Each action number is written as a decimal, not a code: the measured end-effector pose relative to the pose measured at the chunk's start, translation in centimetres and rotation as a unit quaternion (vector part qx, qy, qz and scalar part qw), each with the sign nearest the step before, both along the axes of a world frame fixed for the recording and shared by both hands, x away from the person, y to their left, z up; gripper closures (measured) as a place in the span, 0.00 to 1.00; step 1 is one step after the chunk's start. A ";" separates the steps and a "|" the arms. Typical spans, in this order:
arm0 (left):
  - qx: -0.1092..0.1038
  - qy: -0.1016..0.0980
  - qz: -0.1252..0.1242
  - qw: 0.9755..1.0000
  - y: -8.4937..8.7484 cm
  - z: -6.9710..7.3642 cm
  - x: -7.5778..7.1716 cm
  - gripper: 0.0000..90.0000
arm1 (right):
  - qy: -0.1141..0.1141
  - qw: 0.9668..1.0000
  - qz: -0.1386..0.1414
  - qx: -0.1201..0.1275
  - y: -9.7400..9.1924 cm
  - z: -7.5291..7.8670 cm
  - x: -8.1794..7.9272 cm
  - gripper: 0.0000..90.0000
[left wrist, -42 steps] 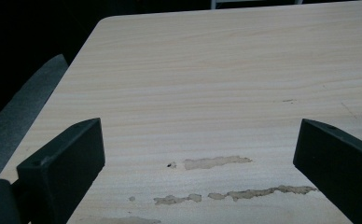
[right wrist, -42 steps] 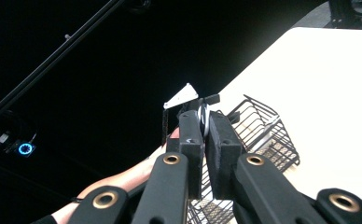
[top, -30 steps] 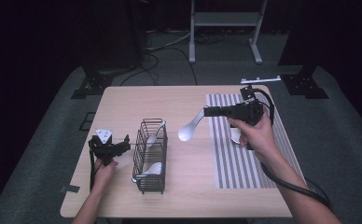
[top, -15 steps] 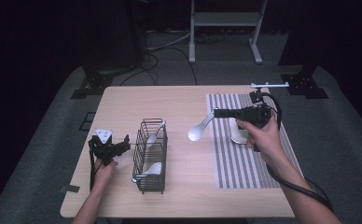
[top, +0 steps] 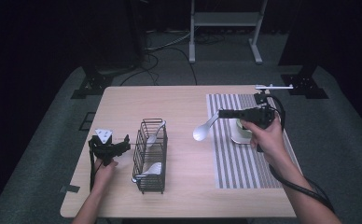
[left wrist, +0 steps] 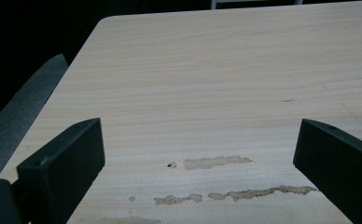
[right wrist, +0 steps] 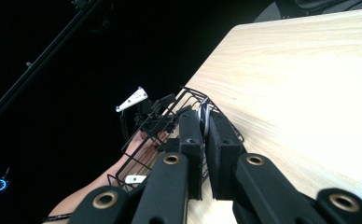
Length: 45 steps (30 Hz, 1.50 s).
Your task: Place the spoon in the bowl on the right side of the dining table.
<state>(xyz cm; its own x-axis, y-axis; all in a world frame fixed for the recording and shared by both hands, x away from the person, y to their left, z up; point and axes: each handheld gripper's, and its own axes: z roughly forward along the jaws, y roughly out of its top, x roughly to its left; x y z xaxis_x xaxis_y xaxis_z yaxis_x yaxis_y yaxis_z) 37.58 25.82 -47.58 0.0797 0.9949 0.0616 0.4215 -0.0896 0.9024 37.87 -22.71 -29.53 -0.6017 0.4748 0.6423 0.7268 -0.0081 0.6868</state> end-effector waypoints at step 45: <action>0.002 -0.001 0.000 1.000 -0.1 0.0 0.0 0.01 | 0.022 0.997 -0.067 0.013 -4.8 -2.3 1.2 0.95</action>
<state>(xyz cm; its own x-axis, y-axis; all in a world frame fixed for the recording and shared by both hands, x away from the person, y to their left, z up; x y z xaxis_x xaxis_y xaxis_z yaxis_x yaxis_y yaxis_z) 37.57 25.77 -47.57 0.0793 0.9947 0.0649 0.4201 -0.0924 0.9028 39.04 -27.53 -31.80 -0.5049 0.5318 0.6800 0.7481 -0.1235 0.6520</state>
